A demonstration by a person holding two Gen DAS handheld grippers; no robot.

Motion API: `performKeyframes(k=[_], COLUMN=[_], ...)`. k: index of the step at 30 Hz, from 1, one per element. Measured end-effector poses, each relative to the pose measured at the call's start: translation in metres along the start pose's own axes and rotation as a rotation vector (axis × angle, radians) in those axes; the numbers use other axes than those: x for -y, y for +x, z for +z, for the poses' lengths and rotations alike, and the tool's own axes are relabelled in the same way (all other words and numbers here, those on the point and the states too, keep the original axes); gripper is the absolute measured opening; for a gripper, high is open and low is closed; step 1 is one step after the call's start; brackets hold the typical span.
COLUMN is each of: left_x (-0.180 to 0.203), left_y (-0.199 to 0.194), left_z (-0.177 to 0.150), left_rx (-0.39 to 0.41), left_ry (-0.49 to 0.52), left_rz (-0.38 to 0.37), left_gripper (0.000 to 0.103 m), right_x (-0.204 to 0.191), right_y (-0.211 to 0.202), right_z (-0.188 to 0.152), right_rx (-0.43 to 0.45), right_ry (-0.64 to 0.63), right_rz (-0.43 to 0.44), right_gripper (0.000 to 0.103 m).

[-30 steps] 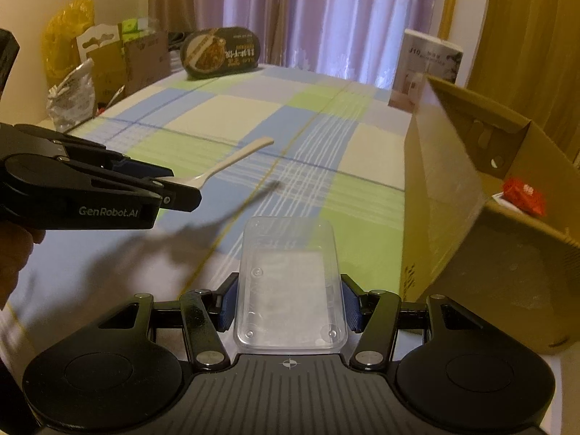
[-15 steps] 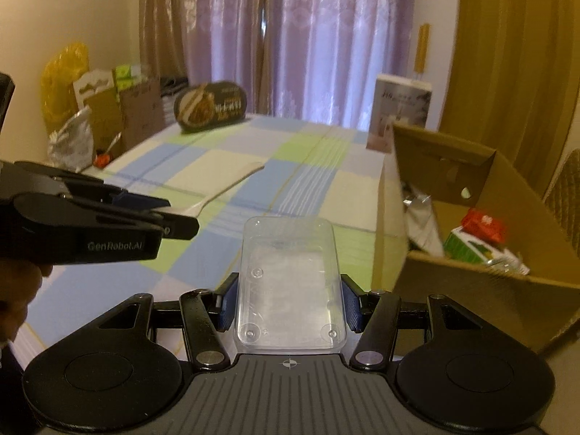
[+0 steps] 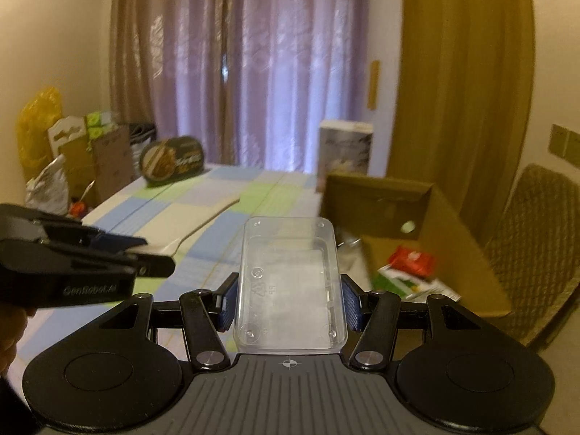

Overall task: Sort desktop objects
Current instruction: 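Carry the spoon in left tool and plastic tray in right tool over the cardboard box, then open left tool to drop the spoon while right tool releases the plastic tray into the box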

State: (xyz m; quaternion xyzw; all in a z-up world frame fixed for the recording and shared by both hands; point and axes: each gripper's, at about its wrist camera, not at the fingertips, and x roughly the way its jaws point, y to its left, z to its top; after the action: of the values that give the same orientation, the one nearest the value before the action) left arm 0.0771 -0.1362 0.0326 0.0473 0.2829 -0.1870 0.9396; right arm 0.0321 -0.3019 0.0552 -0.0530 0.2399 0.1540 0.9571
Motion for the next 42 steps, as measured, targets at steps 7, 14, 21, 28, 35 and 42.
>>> performKeyframes(k=[7,14,21,28,35,42], left_x=[0.03,0.061,0.078,0.083,0.088,0.091], left_y=[0.016,0.045,0.073,0.097,0.111,0.118], left_z=[0.032,0.06,0.076,0.078,0.078,0.078], left_rx=[0.022,0.025,0.015,-0.019,-0.041,-0.05], left_ry=[0.008,0.007,0.0,-0.009,-0.011,-0.014], left_rz=[-0.064,-0.113,-0.125,-0.127,-0.129,-0.13], left_gripper=[0.028,0.028,0.028,0.028,0.028,0.028], right_x=[0.048,0.088,0.12,0.14,0.146,0.15], right_y=[0.003,0.021,0.035,0.048,0.058,0.064], right_z=[0.018,0.032,0.032,0.029,0.028,0.028], right_rx=[0.035,0.052,0.04,0.027,0.016,0.011], right_ry=[0.069,0.107,0.154,0.203,0.219,0.223], right_rz=[-0.071,-0.108,-0.117,-0.109,-0.094,-0.092], right_gripper=[0.053,0.053,0.053,0.053,0.053,0.053])
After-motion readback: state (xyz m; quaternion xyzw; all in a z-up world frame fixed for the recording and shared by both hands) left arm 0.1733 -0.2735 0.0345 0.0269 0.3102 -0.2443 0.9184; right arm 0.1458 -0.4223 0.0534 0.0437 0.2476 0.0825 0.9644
